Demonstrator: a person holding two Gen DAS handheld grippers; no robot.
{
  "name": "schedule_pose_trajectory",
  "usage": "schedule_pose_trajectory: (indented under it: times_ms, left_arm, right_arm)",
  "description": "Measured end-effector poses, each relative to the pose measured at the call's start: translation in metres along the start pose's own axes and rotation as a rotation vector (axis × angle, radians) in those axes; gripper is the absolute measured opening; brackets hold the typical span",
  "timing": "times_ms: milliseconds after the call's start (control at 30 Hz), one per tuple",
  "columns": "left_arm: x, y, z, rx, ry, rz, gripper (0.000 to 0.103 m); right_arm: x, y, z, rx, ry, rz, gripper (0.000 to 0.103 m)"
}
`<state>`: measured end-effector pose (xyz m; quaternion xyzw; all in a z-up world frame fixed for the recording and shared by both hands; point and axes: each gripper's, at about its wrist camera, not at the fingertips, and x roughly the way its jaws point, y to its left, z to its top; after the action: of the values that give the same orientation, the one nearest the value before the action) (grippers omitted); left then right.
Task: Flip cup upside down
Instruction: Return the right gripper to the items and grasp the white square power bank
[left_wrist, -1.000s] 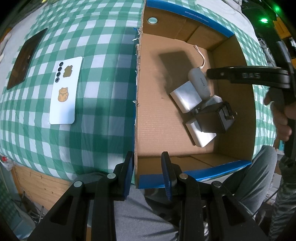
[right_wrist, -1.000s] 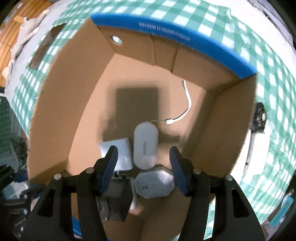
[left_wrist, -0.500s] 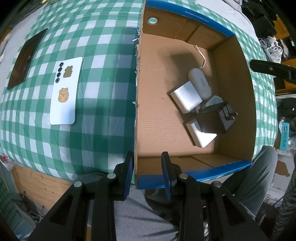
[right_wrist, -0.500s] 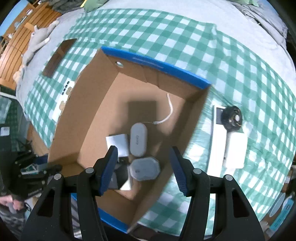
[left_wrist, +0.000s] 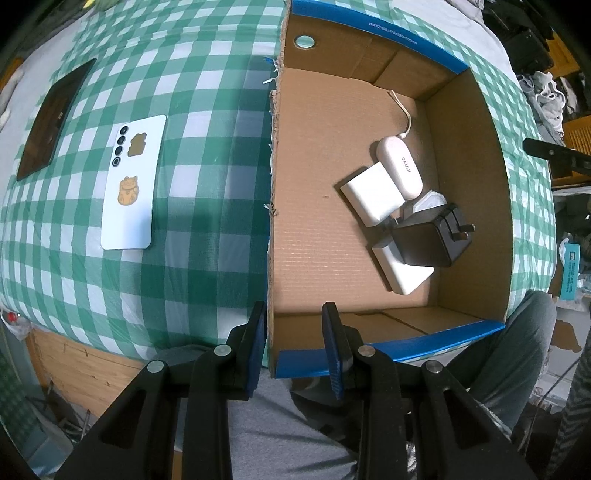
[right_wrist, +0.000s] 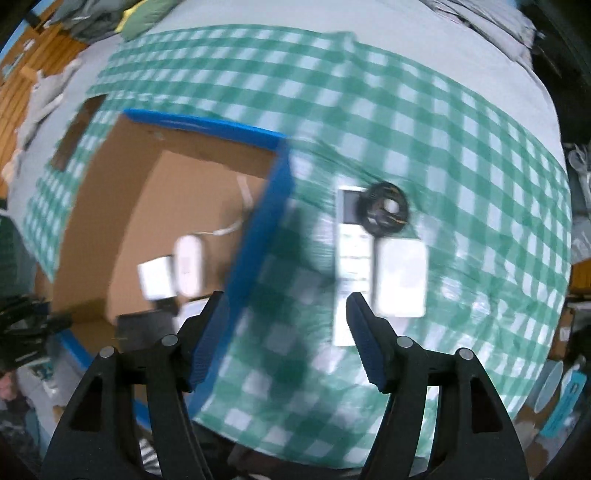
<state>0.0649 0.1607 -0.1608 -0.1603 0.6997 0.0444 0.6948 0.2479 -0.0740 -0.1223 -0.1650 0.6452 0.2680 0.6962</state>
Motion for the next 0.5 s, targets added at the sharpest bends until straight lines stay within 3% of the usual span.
schedule_pose_trajectory:
  times_ms: [367,500]
  left_arm:
    - [0.001,0.0,0.001,-0.004,0.005,-0.002,0.029]
    - [0.003,0.002,0.0,-0.006,0.013,0.002,0.029]
  right_arm:
    - [0.064,-0.084,0.002,0.123,0.048,-0.09,0.067]
    - [0.082,-0.105,0.0,0.154,0.066,-0.078,0.067]
